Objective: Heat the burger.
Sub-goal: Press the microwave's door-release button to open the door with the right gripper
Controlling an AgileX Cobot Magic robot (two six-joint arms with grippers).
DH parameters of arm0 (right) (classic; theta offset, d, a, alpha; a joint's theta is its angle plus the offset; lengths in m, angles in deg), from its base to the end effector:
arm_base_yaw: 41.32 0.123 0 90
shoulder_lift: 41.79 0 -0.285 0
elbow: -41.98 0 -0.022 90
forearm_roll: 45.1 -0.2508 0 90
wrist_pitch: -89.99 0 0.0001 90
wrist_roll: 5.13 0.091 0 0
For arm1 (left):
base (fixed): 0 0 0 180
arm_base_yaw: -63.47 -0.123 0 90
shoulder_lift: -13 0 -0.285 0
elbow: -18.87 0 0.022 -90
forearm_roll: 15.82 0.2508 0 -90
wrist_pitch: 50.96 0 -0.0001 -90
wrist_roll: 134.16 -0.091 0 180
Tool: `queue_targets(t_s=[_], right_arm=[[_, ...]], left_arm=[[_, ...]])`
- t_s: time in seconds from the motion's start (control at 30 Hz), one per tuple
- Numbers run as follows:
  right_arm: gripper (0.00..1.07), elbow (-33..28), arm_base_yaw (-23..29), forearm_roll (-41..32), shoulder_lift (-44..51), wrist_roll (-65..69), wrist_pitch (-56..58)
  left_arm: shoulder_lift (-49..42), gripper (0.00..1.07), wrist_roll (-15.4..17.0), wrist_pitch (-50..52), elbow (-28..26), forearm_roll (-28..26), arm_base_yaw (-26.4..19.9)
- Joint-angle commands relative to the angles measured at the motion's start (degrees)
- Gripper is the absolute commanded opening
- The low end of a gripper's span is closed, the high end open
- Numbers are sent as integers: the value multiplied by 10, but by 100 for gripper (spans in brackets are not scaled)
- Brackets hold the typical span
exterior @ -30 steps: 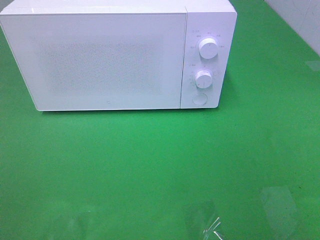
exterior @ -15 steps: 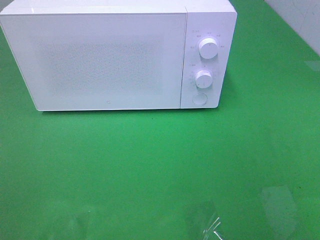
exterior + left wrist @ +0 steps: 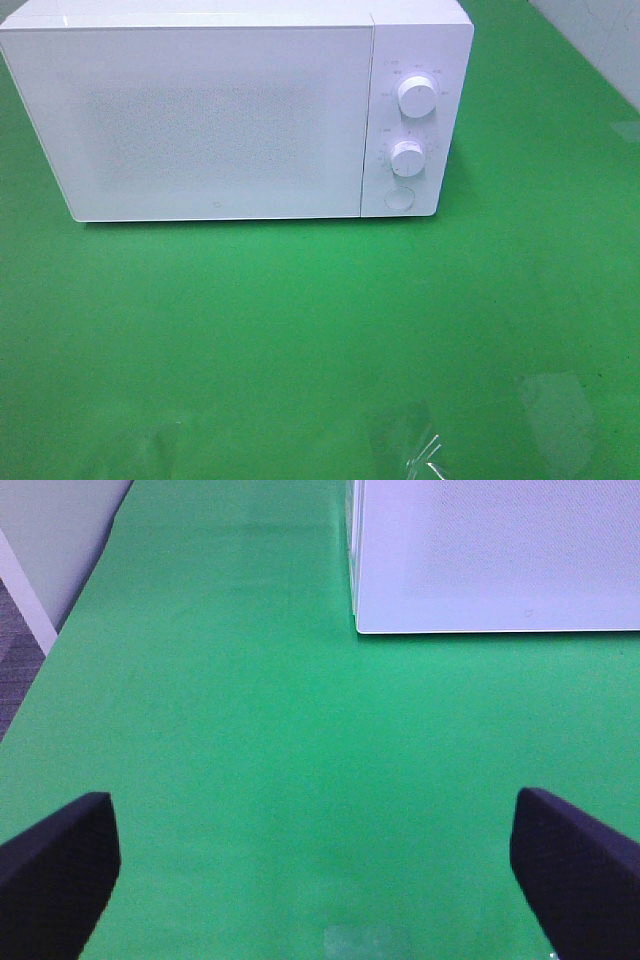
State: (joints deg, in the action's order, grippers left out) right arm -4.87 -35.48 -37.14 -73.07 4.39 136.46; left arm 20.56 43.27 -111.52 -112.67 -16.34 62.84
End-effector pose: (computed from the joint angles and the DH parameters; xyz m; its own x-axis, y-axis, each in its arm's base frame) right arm 0.0726 -0.0018 0.2930 -0.5609 0.0127 -0.8278 0.0206 0.9998 0.0014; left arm -0.0055 -0.0008 0.2781 -0.4472 0.0355 -0.8937 0.0141 0.9994 0.0326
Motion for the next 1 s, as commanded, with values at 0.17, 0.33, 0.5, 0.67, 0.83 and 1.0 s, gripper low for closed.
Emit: queue_targets(t_s=[0.17,0.33,0.5,0.67,0.83,1.0], right_arm=[[73,-20,-3,1,-58,-3,-140],[73,-30,-3,-5,-101,-3,-225],[73,-45,-3,-6,-154,-3,-316],[73,-77,-3,-7,-197,-3,-446],[73,-101,-3,-7,-235,-3,-572],[73,-123,-3,-7,-296,-11,-700]], left_arm=[[-13,99,2,9,1,-2,-3],[-13,99,2,9,1,-2,-3],[-13,99,2,9,1,-2,-3],[-13,99,2,9,1,-2,-3],[-13,99,2,9,1,-2,-3],[-13,99,2,9,1,-2,-3]])
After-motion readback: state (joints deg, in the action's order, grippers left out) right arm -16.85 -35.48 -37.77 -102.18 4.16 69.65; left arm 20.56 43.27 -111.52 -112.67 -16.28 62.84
